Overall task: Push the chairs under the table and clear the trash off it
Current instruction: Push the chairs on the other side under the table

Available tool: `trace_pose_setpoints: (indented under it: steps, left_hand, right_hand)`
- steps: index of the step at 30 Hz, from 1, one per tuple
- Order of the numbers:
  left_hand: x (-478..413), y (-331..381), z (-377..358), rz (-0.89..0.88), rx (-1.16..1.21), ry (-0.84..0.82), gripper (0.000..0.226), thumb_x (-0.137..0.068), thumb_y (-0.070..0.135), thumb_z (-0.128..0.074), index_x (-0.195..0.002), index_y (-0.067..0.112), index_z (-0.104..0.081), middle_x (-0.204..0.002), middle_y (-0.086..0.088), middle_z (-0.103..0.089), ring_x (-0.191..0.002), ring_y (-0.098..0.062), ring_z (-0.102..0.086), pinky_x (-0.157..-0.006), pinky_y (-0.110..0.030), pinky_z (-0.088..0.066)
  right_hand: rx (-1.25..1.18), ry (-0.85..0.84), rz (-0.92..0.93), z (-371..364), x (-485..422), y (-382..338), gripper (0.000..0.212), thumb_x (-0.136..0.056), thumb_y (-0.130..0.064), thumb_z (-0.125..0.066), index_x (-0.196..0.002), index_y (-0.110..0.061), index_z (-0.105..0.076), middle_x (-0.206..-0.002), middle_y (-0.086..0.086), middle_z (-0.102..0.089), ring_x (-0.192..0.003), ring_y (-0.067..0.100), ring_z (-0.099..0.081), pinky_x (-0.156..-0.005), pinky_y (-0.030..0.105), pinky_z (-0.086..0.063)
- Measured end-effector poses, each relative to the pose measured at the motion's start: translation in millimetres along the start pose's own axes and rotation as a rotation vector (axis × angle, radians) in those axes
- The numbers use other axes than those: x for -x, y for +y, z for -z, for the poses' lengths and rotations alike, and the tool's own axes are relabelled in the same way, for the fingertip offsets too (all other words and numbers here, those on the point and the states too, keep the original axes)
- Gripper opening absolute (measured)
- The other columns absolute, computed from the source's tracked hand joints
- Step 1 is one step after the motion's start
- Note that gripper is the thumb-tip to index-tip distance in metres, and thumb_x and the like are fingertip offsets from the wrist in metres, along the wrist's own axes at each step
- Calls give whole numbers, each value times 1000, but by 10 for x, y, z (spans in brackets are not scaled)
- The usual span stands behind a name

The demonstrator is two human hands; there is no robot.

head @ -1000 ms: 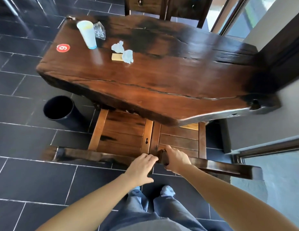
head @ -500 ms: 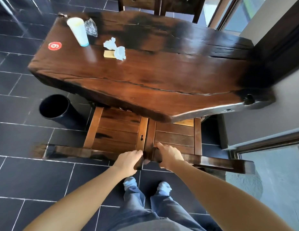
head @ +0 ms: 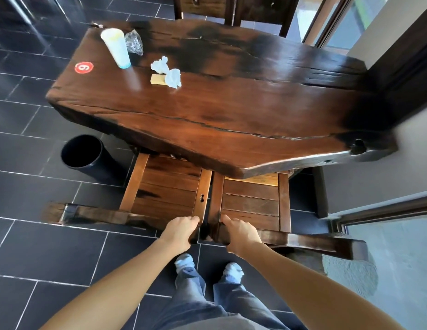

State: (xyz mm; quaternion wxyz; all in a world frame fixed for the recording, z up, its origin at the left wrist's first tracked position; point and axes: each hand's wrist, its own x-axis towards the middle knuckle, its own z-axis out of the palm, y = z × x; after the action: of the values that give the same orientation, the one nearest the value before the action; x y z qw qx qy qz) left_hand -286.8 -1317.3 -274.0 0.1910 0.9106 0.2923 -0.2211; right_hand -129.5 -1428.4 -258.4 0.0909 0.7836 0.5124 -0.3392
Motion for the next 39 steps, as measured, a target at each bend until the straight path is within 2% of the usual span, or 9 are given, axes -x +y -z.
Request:
trace_pose_setpoints:
  steps: [15,17,21,26,29,31,34,36,39]
  left_hand:
    - [-53,147,61,110,-57,-44,51,-73,-6,-63,-120,12,-50,-113,-6,-63,-105,-26,-60,-84,-34,-51]
    - [-48,159,51,115,-63,-41,51,-74,-6,-63,-120,12,-50,-114,-6,-63,-106,-26,-59,-84,-34,-50]
    - [-36,146,38,123,-30,-24,51,-76,0,-67,-121,13,-47,-117,-5,-62,-109,-24,-59,-86,-34,-52]
    - [55,47,-53,141,237,110,68,-74,18,-73,-130,16,-34,-126,-1,-56,-110,-21,-59,-84,-33,-49]
    - [143,-245,-128,176,186,101,93,-66,28,-80,-141,17,-25,-141,-2,-46,-127,-24,-47,-102,-37,-41]
    - [219,-570,-180,246,-29,-11,100,-72,33,-77,-148,19,-13,-156,0,-25,-144,-20,-22,-117,-45,-18]
    - [224,-807,-295,268,-169,-37,84,-80,31,-70,-147,25,-20,-153,4,-28,-144,-16,-20,-119,-47,-11]
    - [146,-759,-286,319,-121,75,62,-82,30,-67,-137,29,-38,-137,8,-48,-132,-15,-39,-117,-44,-19]
    - [52,-706,-206,353,-112,126,42,-82,33,-68,-121,30,-53,-117,9,-64,-117,-16,-53,-105,-38,-34]
  right_hand:
    - [214,-36,109,24,-112,-48,72,-71,-30,-78,-126,-15,-35,-110,7,-63,-98,32,-64,-66,36,-42]
    - [190,-32,103,22,-103,-36,72,-71,-34,-77,-126,-15,-35,-113,7,-62,-101,32,-63,-71,37,-44]
    - [186,34,246,33,-131,-200,82,-70,-45,-75,-133,-15,-31,-134,6,-47,-127,29,-43,-102,51,-37]
    - [97,43,295,23,-247,-639,85,-72,-46,-75,-131,-7,-29,-122,8,-59,-110,28,-59,-92,44,-43]
    - [162,27,297,6,-315,-721,100,-70,-50,-77,-141,-8,-21,-133,10,-51,-119,31,-54,-102,52,-36]
    - [196,23,322,-25,-346,-827,109,-72,-42,-79,-148,-9,-9,-141,12,-43,-125,33,-49,-106,55,-33]
    - [157,-30,296,-50,-363,-945,88,-74,-17,-79,-141,-4,-23,-128,15,-55,-113,34,-58,-98,45,-42]
    - [119,-56,295,-18,-361,-930,63,-75,-13,-78,-123,-4,-39,-117,14,-61,-106,35,-62,-83,41,-48]
    - [127,-64,305,73,-322,-886,54,-77,-14,-76,-117,-5,-42,-115,14,-61,-104,36,-63,-76,41,-49]
